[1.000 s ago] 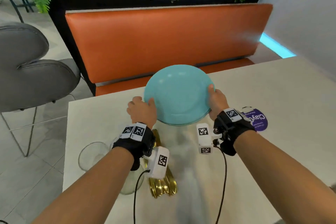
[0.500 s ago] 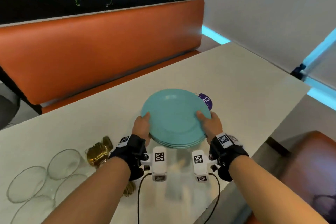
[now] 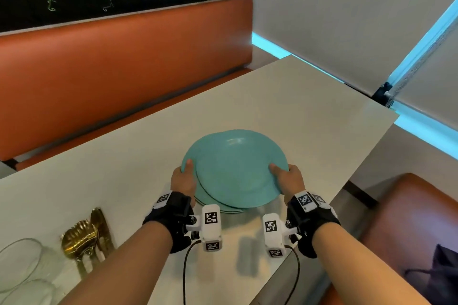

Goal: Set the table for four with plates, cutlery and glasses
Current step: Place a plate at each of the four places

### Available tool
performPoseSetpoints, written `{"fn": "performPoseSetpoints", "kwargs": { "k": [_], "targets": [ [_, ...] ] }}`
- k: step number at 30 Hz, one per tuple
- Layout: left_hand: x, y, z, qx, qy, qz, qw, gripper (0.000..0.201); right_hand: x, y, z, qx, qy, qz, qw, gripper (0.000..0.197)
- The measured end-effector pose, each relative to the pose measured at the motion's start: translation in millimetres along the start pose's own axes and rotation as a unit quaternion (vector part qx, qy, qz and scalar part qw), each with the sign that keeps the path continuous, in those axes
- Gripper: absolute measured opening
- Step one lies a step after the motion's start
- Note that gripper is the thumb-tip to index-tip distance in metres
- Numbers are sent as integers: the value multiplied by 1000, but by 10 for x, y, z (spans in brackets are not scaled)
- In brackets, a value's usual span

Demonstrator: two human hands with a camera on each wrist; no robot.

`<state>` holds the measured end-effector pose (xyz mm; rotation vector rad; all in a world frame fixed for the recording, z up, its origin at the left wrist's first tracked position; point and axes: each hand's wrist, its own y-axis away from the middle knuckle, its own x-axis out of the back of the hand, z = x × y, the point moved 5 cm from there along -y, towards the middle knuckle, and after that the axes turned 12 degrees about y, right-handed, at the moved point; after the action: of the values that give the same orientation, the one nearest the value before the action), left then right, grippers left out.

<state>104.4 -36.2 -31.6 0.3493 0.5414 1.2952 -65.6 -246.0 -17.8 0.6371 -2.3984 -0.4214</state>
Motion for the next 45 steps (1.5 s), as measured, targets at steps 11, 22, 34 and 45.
{"fn": "performPoseSetpoints", "kwargs": {
  "k": [11,22,34,45],
  "targets": [
    [-159,-277,88,-55,-3,94,994,49,850,-541,528,-123,-219,77,965,41],
    [-221,-406,114,-62,-36,115,991,52,1065,-691,828,-206,-292,94,929,44],
    [-206,-375,40,-60,-72,122,988,55,1093,-855,942,-218,-171,77,958,51],
    [-259,-258,0,-55,-69,98,991,55,1121,-876,1057,-198,13,54,979,21]
  ]
}}
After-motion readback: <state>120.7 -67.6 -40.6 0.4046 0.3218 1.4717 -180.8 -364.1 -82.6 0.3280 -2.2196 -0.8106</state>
